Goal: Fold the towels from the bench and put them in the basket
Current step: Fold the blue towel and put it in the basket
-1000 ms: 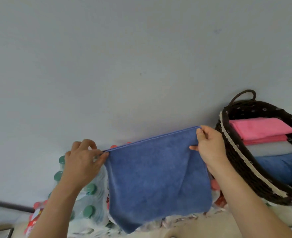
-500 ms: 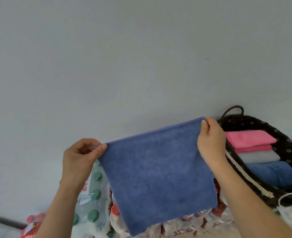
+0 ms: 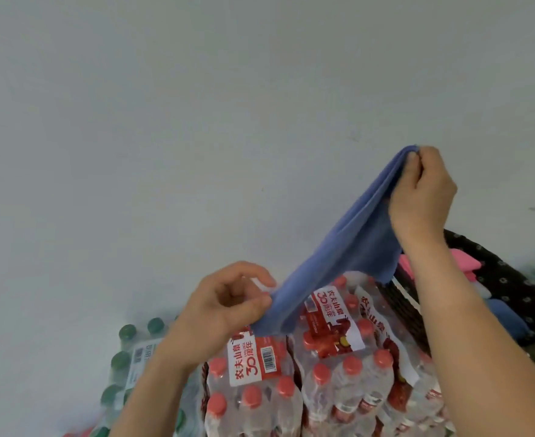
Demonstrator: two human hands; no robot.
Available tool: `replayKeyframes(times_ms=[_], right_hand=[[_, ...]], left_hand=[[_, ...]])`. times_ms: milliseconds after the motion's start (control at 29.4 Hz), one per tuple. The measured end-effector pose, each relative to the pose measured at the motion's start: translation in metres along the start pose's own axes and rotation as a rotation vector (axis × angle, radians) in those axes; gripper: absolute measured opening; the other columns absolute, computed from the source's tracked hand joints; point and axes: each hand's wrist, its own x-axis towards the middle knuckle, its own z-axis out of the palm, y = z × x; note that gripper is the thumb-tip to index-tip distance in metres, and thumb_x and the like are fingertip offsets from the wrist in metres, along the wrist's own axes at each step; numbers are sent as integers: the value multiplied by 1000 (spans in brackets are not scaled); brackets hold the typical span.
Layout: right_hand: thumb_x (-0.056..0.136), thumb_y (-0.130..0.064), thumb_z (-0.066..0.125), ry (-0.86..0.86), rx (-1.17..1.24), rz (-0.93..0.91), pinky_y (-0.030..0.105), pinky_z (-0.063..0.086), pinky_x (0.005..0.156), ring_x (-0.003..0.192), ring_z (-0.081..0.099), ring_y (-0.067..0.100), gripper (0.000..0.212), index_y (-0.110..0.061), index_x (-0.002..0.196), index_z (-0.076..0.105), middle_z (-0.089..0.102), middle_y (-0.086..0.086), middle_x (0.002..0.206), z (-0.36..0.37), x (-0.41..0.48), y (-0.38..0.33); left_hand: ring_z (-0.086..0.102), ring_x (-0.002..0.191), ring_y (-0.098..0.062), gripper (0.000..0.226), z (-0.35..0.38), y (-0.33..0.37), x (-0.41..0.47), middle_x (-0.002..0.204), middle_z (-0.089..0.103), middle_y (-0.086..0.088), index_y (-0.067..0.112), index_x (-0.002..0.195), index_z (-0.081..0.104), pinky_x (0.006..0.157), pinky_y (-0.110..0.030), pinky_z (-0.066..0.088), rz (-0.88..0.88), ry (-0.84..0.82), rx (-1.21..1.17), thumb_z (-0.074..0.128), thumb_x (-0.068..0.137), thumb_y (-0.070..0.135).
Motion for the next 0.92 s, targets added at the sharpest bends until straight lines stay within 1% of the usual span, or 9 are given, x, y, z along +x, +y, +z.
replayKeyframes(times_ms=[136, 204, 272, 374, 476, 544, 612, 748, 918], right_hand=[[99, -20, 35, -68, -5, -162, 23, 29, 66, 75, 48, 17, 29, -4, 96, 59, 55, 2, 83, 23, 25, -33], [98, -20, 37, -207, 0, -284, 27, 30, 67, 77, 52, 25, 27, -5, 93, 59, 59, 9, 83, 50, 21, -48], [98, -20, 40, -409, -28, -377, 32, 34, 69, 83, 56, 31, 25, -5, 95, 60, 62, 15, 90, 85, -3, -60], [98, -25, 44, -788, -93, -417, 39, 43, 76, 91, 57, 35, 24, -8, 101, 61, 64, 17, 98, 140, -77, -64], [95, -22, 49, -1171, -146, -389, 40, 45, 82, 98, 58, 33, 20, -11, 108, 60, 65, 13, 106, 182, -167, -48], [93, -16, 50, -1316, -158, -347, 38, 46, 86, 103, 58, 31, 23, -12, 114, 59, 64, 11, 112, 201, -216, -38], [92, -12, 49, -1371, -161, -320, 35, 45, 90, 106, 57, 30, 30, -13, 121, 57, 62, 11, 118, 213, -247, -34], [91, -11, 52, -1445, -86, -290, 35, 37, 106, 127, 46, 26, 49, -15, 139, 43, 45, 9, 140, 223, -276, -39], [85, -37, 69, -1518, 134, -129, 26, 37, 106, 125, 43, 6, 55, -30, 134, 45, 44, -8, 138, 156, -255, -53]], left_hand=[[36, 60, -18, 19, 29, -2, -15, 62, 53, 6, 26, 93, 77, 58, -33, 24, 19, -238, -105, 69, 83, 12], [45, 63, -17, 21, 23, -4, -28, 66, 58, -2, 24, 96, 77, 59, -28, 34, -18, -284, -145, 72, 81, 10], [61, 82, -24, 32, 12, -11, -47, 86, 68, -21, 23, 101, 76, 75, -36, 49, -61, -303, -183, 73, 78, 1], [69, 97, -28, 46, 4, -44, -81, 95, 73, -17, 24, 98, 77, 85, -39, 53, -191, -151, -131, 62, 78, -14], [67, 86, -8, 25, 6, -82, -120, 83, 75, -7, 15, 84, 79, 76, -21, 51, -356, 90, -193, 71, 77, -8], [64, 76, -8, 9, 3, -103, -146, 75, 73, -9, 16, 78, 79, 73, -22, 50, -465, 246, -210, 80, 72, 9], [60, 70, -13, 13, -2, -117, -168, 69, 70, -10, 19, 76, 79, 71, -28, 52, -504, 363, -203, 82, 65, 24], [56, 67, -11, 8, -17, -128, -187, 71, 64, 4, 22, 73, 79, 64, -23, 46, -472, 573, -126, 79, 66, 20], [62, 102, -4, 8, -41, -122, -175, 103, 70, 10, 25, 72, 78, 84, -17, 46, -321, 631, 45, 83, 68, 22]])
